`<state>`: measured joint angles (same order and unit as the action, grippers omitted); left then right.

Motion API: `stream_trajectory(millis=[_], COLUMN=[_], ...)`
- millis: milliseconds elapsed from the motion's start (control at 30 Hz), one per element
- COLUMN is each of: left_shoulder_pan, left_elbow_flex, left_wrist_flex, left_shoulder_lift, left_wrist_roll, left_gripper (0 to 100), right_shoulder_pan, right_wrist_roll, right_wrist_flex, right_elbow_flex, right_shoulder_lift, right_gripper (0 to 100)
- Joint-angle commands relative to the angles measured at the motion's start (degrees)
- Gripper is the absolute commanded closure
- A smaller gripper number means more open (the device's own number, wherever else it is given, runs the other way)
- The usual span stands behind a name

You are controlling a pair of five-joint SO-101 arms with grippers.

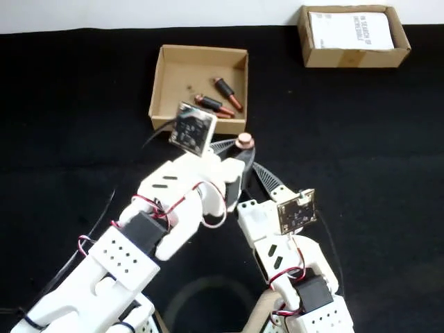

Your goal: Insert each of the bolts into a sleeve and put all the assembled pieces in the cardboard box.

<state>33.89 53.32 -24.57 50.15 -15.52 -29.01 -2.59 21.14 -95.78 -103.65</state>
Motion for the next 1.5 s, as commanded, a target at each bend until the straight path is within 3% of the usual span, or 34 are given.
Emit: stream_trajectory(millis=[0, 67, 267, 467, 567, 700, 867, 1067, 1167, 1233, 1367, 1467], left_shoulder_pan=[3.6, 4.1, 2.0, 1.3, 1.2, 0.9, -2.3, -18.4, -24.6, -27.6, -33.0, -36.9], left_elbow_flex=[-2.6, -5.2, -13.3, -21.3, -23.3, -23.3, -17.6, 3.6, 11.1, 15.3, 23.7, 29.8], left_wrist_flex=[-9.8, -17.1, -41.6, -63.6, -68.5, -68.4, -63.0, -48.5, -43.3, -38.4, -28.3, -22.2], left_shoulder_lift=[0.7, 1.2, 3.5, 9.2, 14.8, 23.3, 34.4, 54.1, 53.8, 53.1, 53.8, 53.7], left_wrist_roll=[7.1, 9.6, 15.1, 29.1, 33.7, 34.2, 34.0, 33.9, 32.7, 25.3, 3.9, -6.8], left_gripper=[99, 97, 77, 77, 81, 100, 99, 99, 99, 99, 99, 99], right_shoulder_pan=[-0.5, -0.4, 0.9, 4.4, 6.6, 9.8, 9.9, 9.7, 9.7, 9.6, 9.6, 9.6], right_wrist_roll=[-1.1, -1.0, -0.2, 6.3, 8.4, 10.8, 10.6, 6.3, 3.3, 0.5, -5.7, -12.5], right_wrist_flex=[-1.4, -1.4, 0.7, 4.4, 4.2, 4.4, 4.4, 4.4, 4.4, 4.4, 4.4, 4.2], right_elbow_flex=[-7.5, -7.7, -7.5, -7.5, -5.5, 1.2, 10.4, 29.1, 39.6, 46.0, 55.8, 62.5], right_shoulder_lift=[-0.7, -0.7, -0.7, -0.2, -0.1, 0.0, 5.4, 30.1, 43.5, 52.2, 69.3, 81.2], right_gripper=[99.1, 99.1, 99.1, 99.1, 99.1, 99.1, 99.1, 99.1, 99.1, 99.1, 99.1, 99.1])
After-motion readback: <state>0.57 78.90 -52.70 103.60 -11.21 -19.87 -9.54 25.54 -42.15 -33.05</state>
